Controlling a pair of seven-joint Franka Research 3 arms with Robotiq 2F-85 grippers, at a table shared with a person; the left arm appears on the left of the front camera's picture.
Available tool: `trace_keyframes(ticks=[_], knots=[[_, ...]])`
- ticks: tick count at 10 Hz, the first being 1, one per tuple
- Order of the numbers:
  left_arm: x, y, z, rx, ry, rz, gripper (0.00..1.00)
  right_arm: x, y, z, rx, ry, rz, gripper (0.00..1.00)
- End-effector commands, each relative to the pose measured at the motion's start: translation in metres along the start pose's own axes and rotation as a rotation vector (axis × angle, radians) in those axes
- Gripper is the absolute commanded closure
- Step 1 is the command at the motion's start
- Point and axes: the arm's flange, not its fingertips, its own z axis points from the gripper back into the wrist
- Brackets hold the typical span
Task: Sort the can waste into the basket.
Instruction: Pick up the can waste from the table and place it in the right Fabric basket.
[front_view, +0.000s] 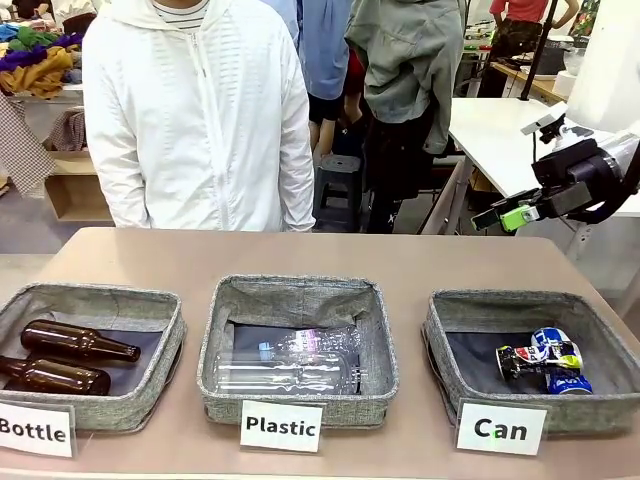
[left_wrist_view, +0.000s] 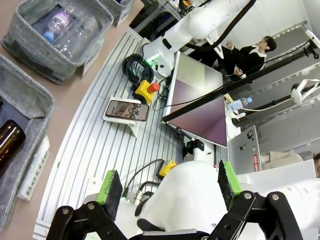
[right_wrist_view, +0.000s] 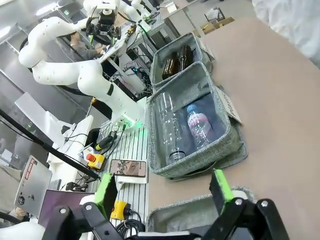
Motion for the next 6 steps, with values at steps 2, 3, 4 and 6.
trace_keyframes(ticks=[2, 3, 4, 6], knots=[[0.0023, -0.0018, 0.0007, -0.006, -0.017, 0.001, 0.0, 0.0003, -0.0004, 0.001, -0.016, 0.002, 0.019, 0.0], [0.0023, -0.0018, 0.0007, -0.006, -0.017, 0.001, 0.0, 0.0003, -0.0004, 0.001, -0.016, 0.002, 0.019, 0.0], [0.0023, -0.0018, 0.0007, -0.006, -0.017, 0.001, 0.0, 0.0003, -0.0004, 0.001, -0.016, 0.002, 0.019, 0.0], [0.0023, -0.0018, 0.0007, -0.006, -0.017, 0.001, 0.0, 0.0003, -0.0004, 0.001, -0.016, 0.002, 0.019, 0.0]])
